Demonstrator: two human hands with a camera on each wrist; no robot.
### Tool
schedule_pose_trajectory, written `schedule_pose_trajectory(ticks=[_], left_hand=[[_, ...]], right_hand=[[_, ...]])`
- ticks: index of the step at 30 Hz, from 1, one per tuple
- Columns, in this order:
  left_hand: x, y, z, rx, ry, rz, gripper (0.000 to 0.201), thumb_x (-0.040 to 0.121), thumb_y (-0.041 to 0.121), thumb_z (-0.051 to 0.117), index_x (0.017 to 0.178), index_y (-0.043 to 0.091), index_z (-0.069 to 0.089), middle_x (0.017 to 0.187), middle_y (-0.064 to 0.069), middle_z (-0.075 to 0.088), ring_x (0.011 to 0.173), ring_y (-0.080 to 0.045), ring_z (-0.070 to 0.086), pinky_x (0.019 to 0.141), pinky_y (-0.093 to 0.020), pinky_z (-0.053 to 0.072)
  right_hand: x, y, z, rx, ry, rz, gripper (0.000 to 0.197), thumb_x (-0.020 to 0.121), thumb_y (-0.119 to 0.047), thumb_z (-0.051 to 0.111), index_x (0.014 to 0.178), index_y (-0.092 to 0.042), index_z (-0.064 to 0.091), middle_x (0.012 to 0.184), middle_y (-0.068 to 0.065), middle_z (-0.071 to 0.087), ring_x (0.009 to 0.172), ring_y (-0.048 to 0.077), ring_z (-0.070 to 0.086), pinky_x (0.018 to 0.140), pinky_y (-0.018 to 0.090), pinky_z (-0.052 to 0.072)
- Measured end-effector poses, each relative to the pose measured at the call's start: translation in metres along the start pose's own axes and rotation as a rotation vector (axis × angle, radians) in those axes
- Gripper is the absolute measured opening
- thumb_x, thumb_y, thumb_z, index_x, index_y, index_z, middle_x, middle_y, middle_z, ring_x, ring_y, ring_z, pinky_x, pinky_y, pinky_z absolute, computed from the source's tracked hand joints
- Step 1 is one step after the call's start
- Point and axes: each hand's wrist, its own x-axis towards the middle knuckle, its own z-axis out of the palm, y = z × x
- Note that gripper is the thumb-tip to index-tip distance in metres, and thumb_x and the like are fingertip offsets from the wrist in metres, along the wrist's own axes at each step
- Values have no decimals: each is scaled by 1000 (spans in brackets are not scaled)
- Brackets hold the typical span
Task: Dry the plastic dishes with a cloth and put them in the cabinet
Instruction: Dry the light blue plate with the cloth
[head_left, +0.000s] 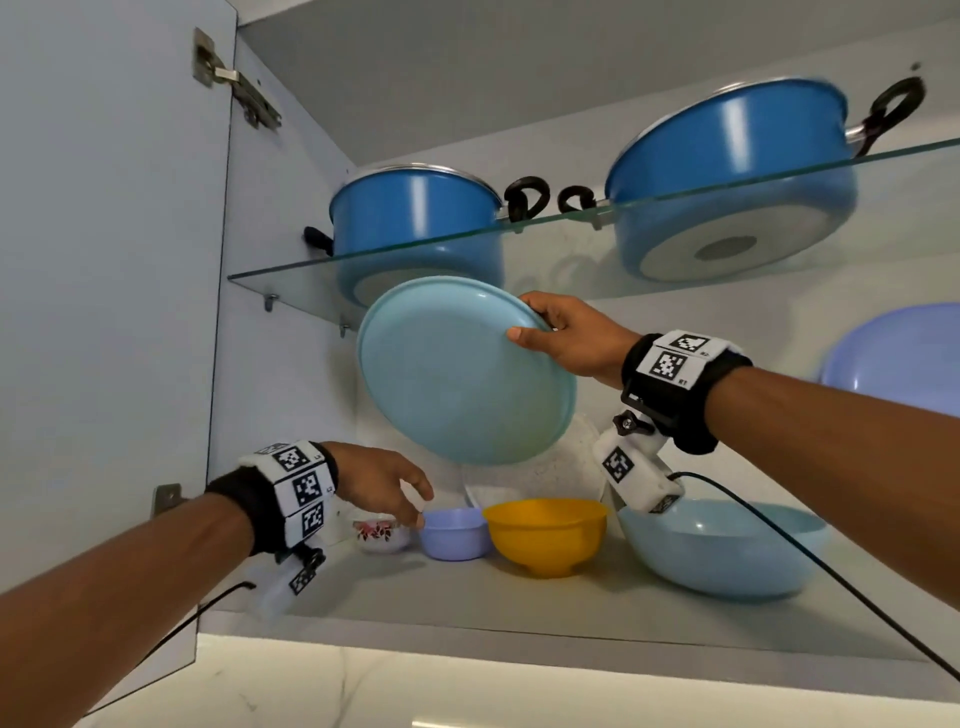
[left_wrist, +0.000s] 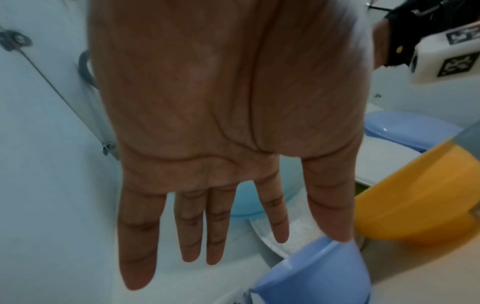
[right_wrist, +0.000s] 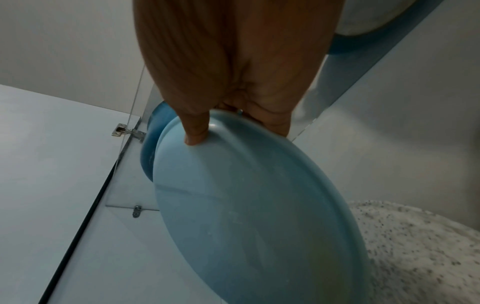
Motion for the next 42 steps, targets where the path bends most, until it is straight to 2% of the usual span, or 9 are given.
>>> schedule_pose_trajectory(ticks=[4, 8, 17, 20, 23, 25, 31, 37, 42], left_hand=[[22, -2, 5, 74, -68, -7, 49, 91, 45, 64, 138, 39, 51, 136, 5, 53, 123, -14, 51, 104, -25, 40], [32, 1, 12, 132, -127, -17, 51, 91, 46, 64, 139, 36, 51, 110, 5, 55, 94, -11, 53, 83, -20, 42], [23, -1, 16, 103, -90, -3, 31, 91, 42, 66, 117, 25, 65, 82, 15, 54, 68, 0, 49, 55, -14, 38], [8, -3, 13, 102, -87, 15, 28, 91, 45, 66, 114, 29, 67, 83, 15, 56, 72, -1, 51, 64, -16, 44], [-4, -11, 13, 38, -95, 6, 13, 86, 50, 69, 96, 41, 69, 86, 19, 61, 83, -4, 57, 96, -39, 53], [-10, -17, 15, -21, -109, -2, 5, 85, 50, 70, 88, 46, 68, 85, 23, 62, 86, -4, 58, 101, -46, 51], [-21, -19, 18, -14, -75, 55, 26, 88, 49, 68, 111, 37, 70, 84, 19, 60, 84, -7, 57, 92, -30, 50], [-28, -18, 10, 42, -26, 52, 53, 89, 55, 63, 137, 36, 53, 125, 8, 56, 114, -11, 54, 99, -22, 42], [-23, -19, -1, 26, -18, 35, 63, 89, 56, 63, 145, 35, 43, 145, 1, 48, 128, -12, 48, 104, -22, 37]], right_hand=[[15, 11, 9, 29, 2, 21, 28, 99, -18, 61, 124, -7, 60, 116, 18, 68, 104, 33, 68, 90, 46, 57], [21, 18, 14, 42, -8, 36, 28, 99, -17, 60, 125, -6, 59, 119, 19, 67, 102, 30, 68, 91, 43, 56], [27, 30, 16, 105, -2, 97, 30, 98, -15, 61, 126, -4, 57, 122, 21, 66, 107, 35, 66, 96, 49, 54], [28, 34, 16, 134, -5, 135, 31, 99, -14, 59, 128, -3, 56, 122, 22, 65, 101, 29, 65, 93, 48, 55], [27, 38, 21, 193, -22, 184, 30, 99, -12, 58, 128, -3, 56, 116, 18, 66, 98, 28, 65, 84, 40, 57], [29, 42, 26, 216, -24, 233, 31, 100, -13, 58, 128, -1, 55, 117, 19, 66, 99, 30, 65, 81, 39, 57], [34, 54, 39, 286, -102, 358, 28, 102, -11, 54, 128, -2, 57, 117, 19, 65, 90, 30, 66, 78, 43, 58], [35, 62, 51, 346, -126, 429, 23, 103, -9, 50, 124, -3, 56, 109, 16, 66, 86, 29, 66, 70, 40, 60], [41, 75, 57, 352, -109, 452, 25, 103, -10, 50, 127, -3, 55, 119, 19, 64, 89, 30, 66, 83, 47, 56]])
